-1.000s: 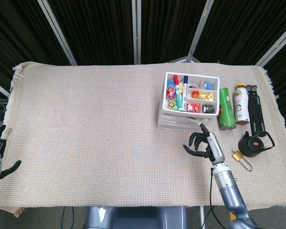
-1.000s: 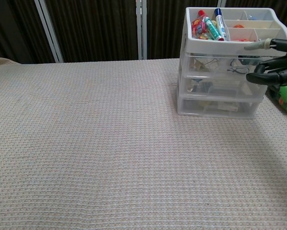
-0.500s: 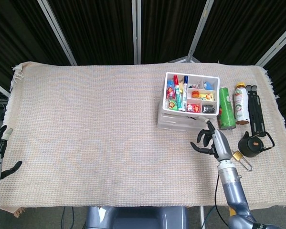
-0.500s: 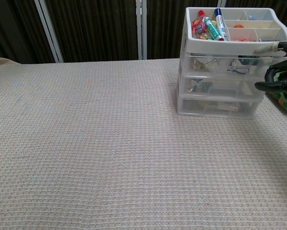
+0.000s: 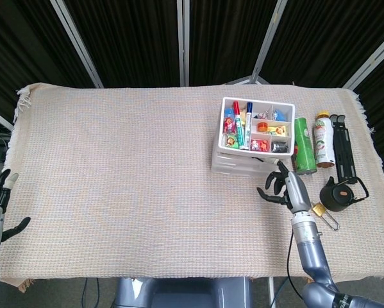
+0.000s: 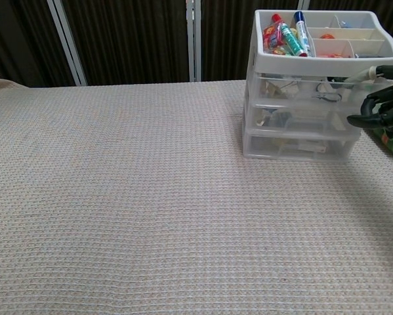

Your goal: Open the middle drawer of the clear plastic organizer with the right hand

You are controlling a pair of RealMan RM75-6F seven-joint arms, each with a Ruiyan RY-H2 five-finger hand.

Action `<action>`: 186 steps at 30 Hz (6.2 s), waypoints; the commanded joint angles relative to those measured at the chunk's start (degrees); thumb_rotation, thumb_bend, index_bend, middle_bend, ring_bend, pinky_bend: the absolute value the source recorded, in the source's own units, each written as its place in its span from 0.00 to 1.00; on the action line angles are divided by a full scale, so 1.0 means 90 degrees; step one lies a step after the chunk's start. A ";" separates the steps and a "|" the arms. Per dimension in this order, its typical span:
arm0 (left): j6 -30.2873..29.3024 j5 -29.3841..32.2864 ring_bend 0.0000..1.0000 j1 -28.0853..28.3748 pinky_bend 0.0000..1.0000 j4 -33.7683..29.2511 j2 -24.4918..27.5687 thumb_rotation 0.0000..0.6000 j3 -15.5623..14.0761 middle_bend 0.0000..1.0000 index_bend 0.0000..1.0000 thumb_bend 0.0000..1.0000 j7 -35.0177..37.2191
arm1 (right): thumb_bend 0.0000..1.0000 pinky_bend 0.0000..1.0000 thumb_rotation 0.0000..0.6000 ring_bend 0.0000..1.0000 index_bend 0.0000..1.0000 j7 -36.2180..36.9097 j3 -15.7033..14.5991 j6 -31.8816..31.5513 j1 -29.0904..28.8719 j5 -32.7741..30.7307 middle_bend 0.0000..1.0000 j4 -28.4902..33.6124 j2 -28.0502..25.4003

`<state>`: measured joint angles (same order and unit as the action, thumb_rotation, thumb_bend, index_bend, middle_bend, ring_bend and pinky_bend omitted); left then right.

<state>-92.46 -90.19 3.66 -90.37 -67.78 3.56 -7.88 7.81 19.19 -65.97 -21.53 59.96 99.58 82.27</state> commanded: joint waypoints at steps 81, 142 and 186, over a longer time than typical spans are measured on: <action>0.0110 -0.0169 0.00 0.0055 0.00 -0.0074 -0.0029 1.00 -0.0133 0.00 0.00 0.17 -0.0077 | 0.23 0.66 1.00 0.74 0.57 0.0329 -0.0762 -0.1261 0.0811 0.1163 0.67 0.0513 -0.0054; -0.0014 -0.0188 0.00 0.0010 0.00 -0.0139 0.0025 1.00 -0.0093 0.00 0.00 0.17 -0.0074 | 0.01 0.76 1.00 0.95 0.32 -0.1678 -0.0646 -0.1894 0.1019 0.2128 0.92 0.1938 -0.1073; 0.0150 -0.0047 0.00 0.0070 0.00 -0.0067 0.0004 1.00 -0.0056 0.00 0.00 0.17 -0.0028 | 0.09 0.77 1.00 1.00 0.53 -0.4827 -0.0455 -0.0746 -0.0816 0.0474 1.00 0.0651 -0.0384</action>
<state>-91.11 -90.59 4.29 -90.97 -67.74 3.06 -8.13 -35.39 15.15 -72.72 -28.70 64.41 105.41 78.89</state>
